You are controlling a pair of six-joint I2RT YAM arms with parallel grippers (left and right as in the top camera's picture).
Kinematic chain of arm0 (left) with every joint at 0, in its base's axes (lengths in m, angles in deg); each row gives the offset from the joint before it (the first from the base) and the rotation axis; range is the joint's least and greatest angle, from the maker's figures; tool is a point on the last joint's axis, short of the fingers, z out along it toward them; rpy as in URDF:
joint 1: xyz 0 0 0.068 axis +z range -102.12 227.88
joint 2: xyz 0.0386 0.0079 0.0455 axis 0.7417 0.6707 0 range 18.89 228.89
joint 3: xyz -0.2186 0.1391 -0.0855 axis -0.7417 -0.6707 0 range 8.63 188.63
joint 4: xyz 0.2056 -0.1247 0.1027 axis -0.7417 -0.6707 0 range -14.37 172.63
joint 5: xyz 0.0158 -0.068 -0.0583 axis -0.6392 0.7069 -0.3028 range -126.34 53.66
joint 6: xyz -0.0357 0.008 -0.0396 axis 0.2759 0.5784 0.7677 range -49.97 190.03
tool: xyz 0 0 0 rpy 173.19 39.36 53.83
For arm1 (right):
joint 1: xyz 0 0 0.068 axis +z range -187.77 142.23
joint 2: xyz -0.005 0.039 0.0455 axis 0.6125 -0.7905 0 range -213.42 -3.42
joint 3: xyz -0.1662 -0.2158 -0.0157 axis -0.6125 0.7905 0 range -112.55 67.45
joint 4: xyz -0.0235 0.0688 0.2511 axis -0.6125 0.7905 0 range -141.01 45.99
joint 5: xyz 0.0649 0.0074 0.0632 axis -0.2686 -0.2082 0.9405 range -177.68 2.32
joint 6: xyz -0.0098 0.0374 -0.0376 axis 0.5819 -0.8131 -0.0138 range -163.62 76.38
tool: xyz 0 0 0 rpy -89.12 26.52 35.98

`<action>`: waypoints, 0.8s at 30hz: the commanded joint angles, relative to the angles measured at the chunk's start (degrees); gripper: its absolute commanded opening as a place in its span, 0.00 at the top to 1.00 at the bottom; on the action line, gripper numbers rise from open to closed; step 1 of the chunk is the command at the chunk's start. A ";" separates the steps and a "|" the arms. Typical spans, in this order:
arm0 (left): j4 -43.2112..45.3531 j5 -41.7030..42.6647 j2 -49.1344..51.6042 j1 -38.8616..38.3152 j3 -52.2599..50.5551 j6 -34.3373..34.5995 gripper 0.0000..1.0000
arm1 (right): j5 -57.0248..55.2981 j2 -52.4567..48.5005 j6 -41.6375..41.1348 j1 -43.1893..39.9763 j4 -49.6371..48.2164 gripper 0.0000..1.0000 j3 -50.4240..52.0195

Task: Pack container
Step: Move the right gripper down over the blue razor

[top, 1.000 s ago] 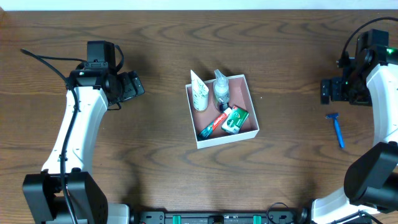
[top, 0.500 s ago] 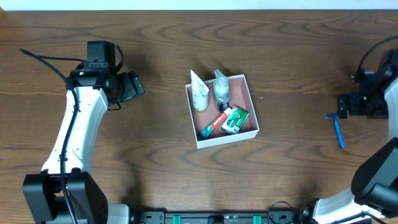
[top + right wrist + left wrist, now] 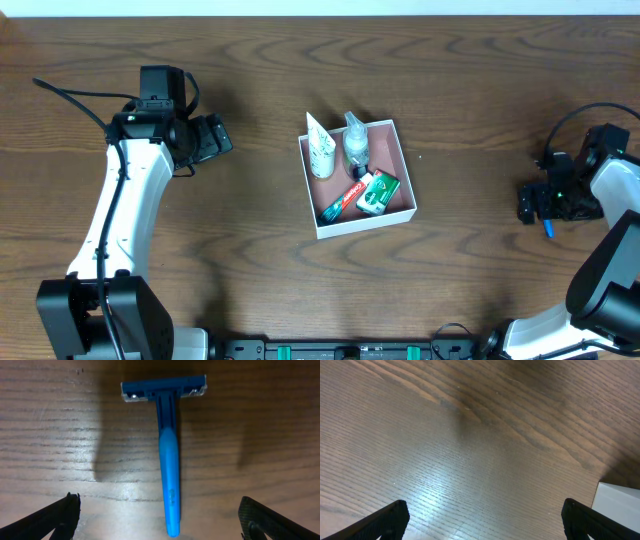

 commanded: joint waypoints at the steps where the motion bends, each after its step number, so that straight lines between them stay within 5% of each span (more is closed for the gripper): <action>1: 0.02 -0.07 -0.26 0.20 0.02 -0.52 0.02 | 0.46 -0.31 2.43 0.17 -1.36 0.02 0.37; 24: 0.02 -0.07 -0.26 0.20 0.02 -0.52 0.02 | 0.50 -0.50 3.87 0.15 -11.65 0.04 5.55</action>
